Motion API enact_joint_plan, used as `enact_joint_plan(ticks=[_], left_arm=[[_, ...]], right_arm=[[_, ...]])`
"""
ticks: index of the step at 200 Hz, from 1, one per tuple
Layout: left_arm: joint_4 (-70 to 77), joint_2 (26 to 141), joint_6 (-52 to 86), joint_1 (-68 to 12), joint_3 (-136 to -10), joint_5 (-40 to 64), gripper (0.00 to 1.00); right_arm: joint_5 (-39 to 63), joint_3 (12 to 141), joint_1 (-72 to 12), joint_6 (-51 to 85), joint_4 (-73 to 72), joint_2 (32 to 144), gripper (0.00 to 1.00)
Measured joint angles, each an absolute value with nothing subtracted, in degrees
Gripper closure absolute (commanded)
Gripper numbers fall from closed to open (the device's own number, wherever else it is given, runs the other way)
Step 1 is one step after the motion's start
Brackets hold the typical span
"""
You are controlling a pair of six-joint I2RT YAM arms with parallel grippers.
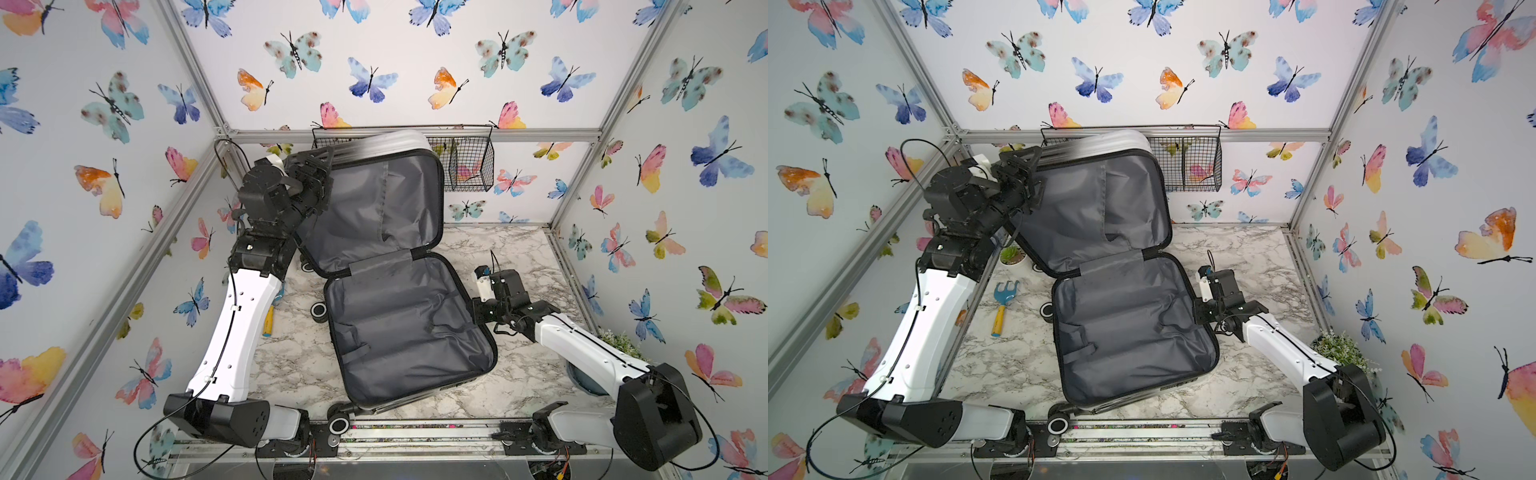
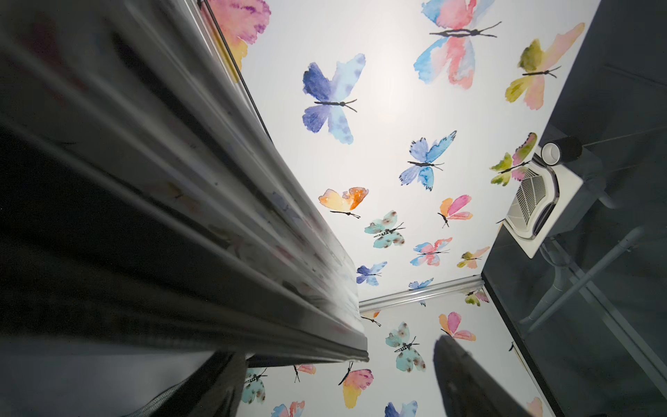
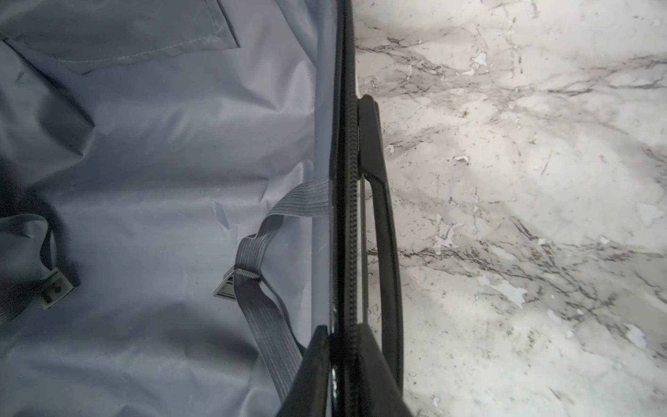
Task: Close the suitcase zippers
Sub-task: Close the suitcase at the center of the board.
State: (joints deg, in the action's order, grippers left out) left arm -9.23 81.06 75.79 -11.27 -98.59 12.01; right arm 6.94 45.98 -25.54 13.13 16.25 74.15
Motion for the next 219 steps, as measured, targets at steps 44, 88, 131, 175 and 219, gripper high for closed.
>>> enact_joint_plan(ticks=[44,88,131,175,219], left_arm=[[-10.5,87.7,75.7,-11.1,-103.4,11.3,0.50],[-11.3,92.2,76.2,-11.0,-109.7,12.3,0.92],[-12.1,93.8,78.3,-11.1,-112.2,13.7,1.00],[-13.4,90.6,76.1,-15.9,-110.4,10.8,1.00],[-14.2,76.8,70.5,-28.7,-97.1,3.2,1.00]], right_arm=[[4.5,46.0,-26.8,13.3,16.2,74.1,0.92],[2.2,45.6,-28.1,14.3,15.6,74.0,0.94],[0.8,45.3,-29.3,18.6,14.3,74.1,0.96],[0.6,45.3,-33.3,30.8,8.9,76.5,0.97],[-1.8,45.4,-36.1,42.2,5.7,78.3,0.96]])
